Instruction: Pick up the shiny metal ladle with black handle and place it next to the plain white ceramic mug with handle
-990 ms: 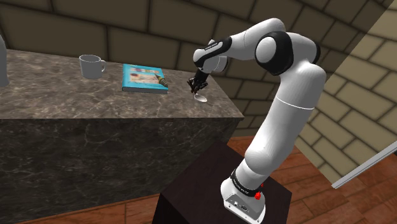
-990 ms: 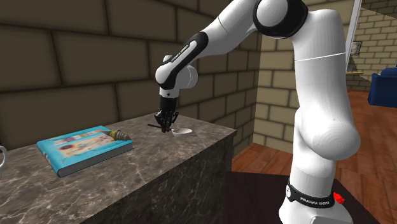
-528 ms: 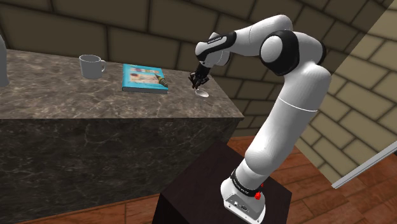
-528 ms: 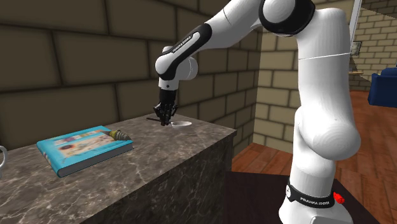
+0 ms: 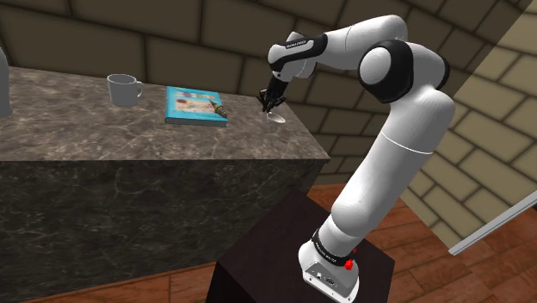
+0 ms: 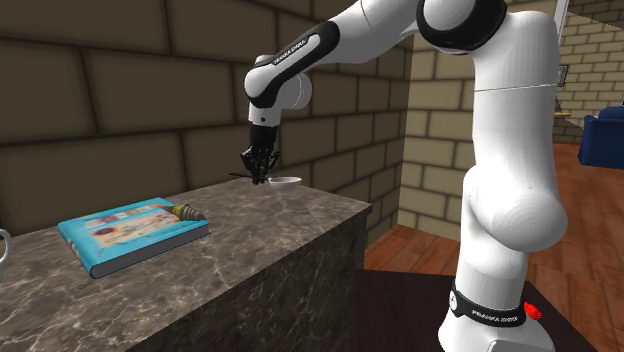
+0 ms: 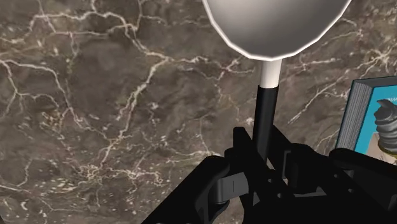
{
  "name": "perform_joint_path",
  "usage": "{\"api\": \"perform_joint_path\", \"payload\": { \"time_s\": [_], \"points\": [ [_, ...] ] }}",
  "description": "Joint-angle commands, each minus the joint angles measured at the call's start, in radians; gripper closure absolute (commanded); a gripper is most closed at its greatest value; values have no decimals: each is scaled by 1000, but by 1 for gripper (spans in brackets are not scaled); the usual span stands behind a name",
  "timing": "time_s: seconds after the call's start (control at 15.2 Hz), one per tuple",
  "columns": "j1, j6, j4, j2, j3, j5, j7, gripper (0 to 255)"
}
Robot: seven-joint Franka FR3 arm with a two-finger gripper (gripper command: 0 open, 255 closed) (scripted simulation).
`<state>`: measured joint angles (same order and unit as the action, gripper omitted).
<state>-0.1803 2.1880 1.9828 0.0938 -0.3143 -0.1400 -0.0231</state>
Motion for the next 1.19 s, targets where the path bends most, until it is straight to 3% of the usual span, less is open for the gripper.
{"api": "perform_joint_path", "payload": {
  "time_s": [0.0, 0.79, 1.12],
  "points": [
    [1, -28, -16, -12, -1, 7, -6, 255],
    [2, -177, -131, -50, -2, 30, -31, 255],
    [64, -162, -115, -62, 53, 52, -155, 255]
  ]
}}
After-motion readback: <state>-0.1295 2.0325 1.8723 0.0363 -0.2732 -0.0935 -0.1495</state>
